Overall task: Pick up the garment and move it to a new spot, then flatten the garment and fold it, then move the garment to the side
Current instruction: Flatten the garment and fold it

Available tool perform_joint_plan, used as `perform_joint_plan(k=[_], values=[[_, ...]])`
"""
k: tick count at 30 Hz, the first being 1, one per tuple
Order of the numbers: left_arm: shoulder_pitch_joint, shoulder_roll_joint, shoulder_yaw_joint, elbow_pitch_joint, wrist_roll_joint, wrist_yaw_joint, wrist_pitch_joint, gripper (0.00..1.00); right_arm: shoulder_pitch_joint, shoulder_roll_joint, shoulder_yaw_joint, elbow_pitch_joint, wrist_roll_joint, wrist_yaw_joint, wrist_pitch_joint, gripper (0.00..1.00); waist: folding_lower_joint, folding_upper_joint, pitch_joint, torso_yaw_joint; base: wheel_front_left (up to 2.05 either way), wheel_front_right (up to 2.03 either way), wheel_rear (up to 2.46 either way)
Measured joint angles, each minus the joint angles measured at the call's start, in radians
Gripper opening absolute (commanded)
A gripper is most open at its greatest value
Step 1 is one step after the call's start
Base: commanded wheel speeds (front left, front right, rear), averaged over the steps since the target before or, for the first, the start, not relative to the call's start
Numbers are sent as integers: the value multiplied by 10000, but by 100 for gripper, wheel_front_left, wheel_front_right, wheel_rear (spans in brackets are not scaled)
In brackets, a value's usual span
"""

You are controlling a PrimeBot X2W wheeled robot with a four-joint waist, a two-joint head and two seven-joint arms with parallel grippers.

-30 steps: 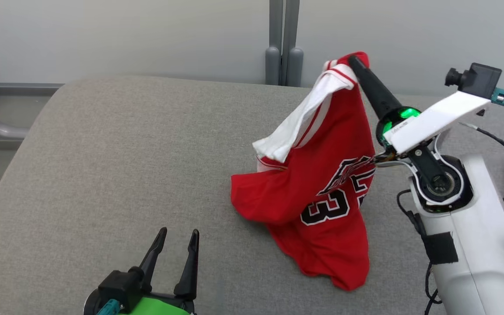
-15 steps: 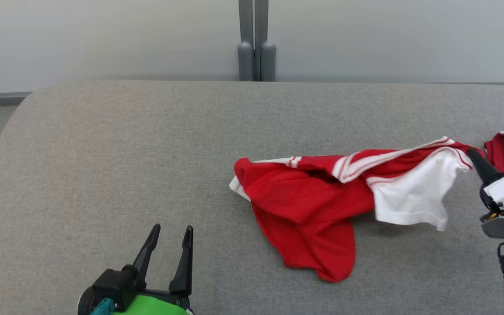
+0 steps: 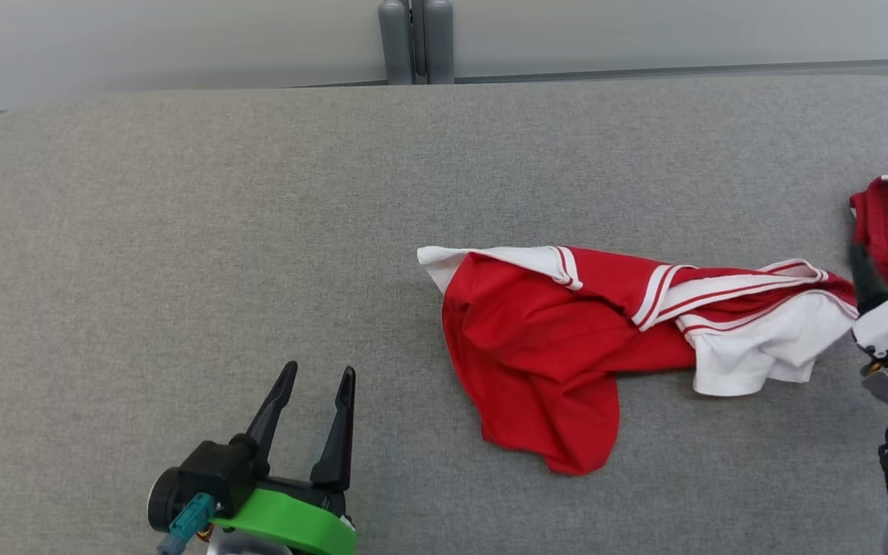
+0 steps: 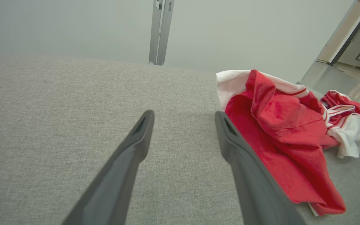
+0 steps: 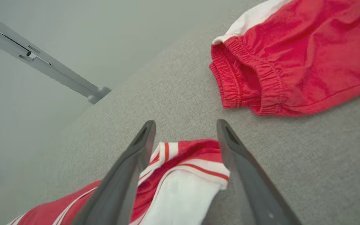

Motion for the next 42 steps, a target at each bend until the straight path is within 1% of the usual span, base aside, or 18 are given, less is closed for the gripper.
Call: perform_joint_plan(k=[2,3,5,6,7,9,10,12,13,16,19,23,24,31,35,37,42], values=[[9,0,46,0,8,0,0,100,168,-303,548,-424,-105,-2,-775,100,0,0,4,-20,0,0,0],[31,0,79,8,8,0,0,100,506,-606,1068,-819,-374,0,-1492,100,0,0,-35,-32,0,0,0],[113,-2,140,25,10,0,0,100,1075,-995,1703,-1296,-740,2,-2499,100,0,0,-130,-47,0,0,0],[241,-2,219,21,6,0,0,100,1567,-1231,2050,-1653,-988,0,-3321,100,0,0,-233,-62,0,0,0],[325,-2,293,6,0,0,0,100,1881,-1361,2259,-1866,-1197,0,-3824,100,0,0,-310,-77,0,0,0],[553,-2,472,-58,-31,0,0,100,2648,-1616,2725,-2343,-1831,0,-5233,100,0,0,-525,-138,0,0,0],[657,-2,516,-86,-46,0,0,100,2901,-1674,2824,-2506,-2098,4,-5580,100,0,0,-614,-169,0,0,0],[930,-2,637,-130,-79,0,0,100,3521,-1724,3120,-2886,-2738,4,-5933,100,0,0,-837,-267,0,0,0],[1042,-2,660,-155,-81,0,0,100,3762,-1678,3179,-3066,-3014,8,-5979,100,0,0,-927,-315,0,0,0],[1383,-2,821,-280,-79,0,0,100,4405,-1367,3455,-4161,-3651,8,-6023,100,0,0,-1186,-562,0,0,0],[1516,-4,874,-332,-27,0,0,100,5101,-1081,3695,-4642,-3827,8,-6031,100,0,0,-1361,-759,0,0,0],[1653,-8,966,-341,-4,0,0,100,6006,-723,4031,-4629,-3998,10,-6029,100,0,0,-1559,-929,0,0,0],[1655,-8,993,-347,-4,0,0,100,6132,-600,4034,-4456,-4046,8,-6031,100,0,0,-1573,-958,0,0,0],[1660,-8,825,-230,25,0,0,100,6302,-205,4046,-4217,-4023,8,-6031,100,0,0,-1479,-960,0,0,0],[1332,-6,407,-8,27,0,0,100,6106,-178,4142,-4282,-3985,8,-6029,100,0,0,-1408,-1105,0,0,0],[857,-8,36,228,17,0,0,100,5897,-211,4184,-4353,-3906,8,-6031,100,0,0,-1309,-1186,0,0,0],[-468,2,-1081,1346,-355,0,-2,100,5532,-226,4314,-4435,-3812,8,-6031,100,0,0,-966,-1407,0,0,0]])
